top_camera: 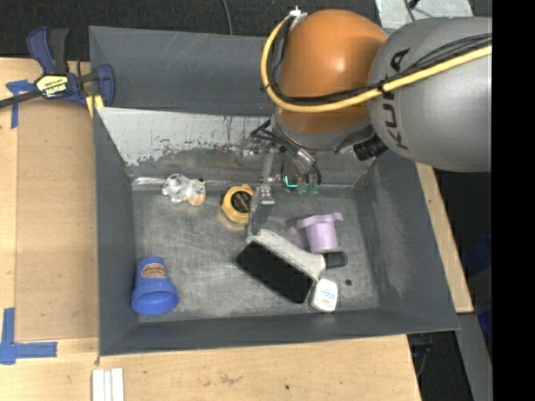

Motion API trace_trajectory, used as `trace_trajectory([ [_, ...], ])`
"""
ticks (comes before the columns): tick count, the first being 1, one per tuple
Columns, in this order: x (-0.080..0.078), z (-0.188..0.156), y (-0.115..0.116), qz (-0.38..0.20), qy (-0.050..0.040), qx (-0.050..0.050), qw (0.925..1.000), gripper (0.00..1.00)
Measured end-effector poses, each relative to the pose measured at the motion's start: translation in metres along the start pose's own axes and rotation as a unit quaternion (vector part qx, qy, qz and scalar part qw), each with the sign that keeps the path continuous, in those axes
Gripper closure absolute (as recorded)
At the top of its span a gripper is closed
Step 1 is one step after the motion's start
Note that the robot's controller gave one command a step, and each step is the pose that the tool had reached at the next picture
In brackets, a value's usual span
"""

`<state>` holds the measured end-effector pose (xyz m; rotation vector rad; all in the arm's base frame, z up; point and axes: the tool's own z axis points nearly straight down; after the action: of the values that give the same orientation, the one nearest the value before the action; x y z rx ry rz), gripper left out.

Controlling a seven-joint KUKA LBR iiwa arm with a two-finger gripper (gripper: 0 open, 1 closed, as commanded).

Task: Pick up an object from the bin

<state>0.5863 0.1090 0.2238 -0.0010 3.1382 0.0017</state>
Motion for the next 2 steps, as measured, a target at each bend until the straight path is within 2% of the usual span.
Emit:
trace_trajectory([
  [1,-0.001,0.042,-0.005,-0.005,-0.004,-0.001,1.0,0.0],
  [2,-0.009,0.131,-0.028,-0.037,-0.0331,-0.006,0.9987,1.0],
])
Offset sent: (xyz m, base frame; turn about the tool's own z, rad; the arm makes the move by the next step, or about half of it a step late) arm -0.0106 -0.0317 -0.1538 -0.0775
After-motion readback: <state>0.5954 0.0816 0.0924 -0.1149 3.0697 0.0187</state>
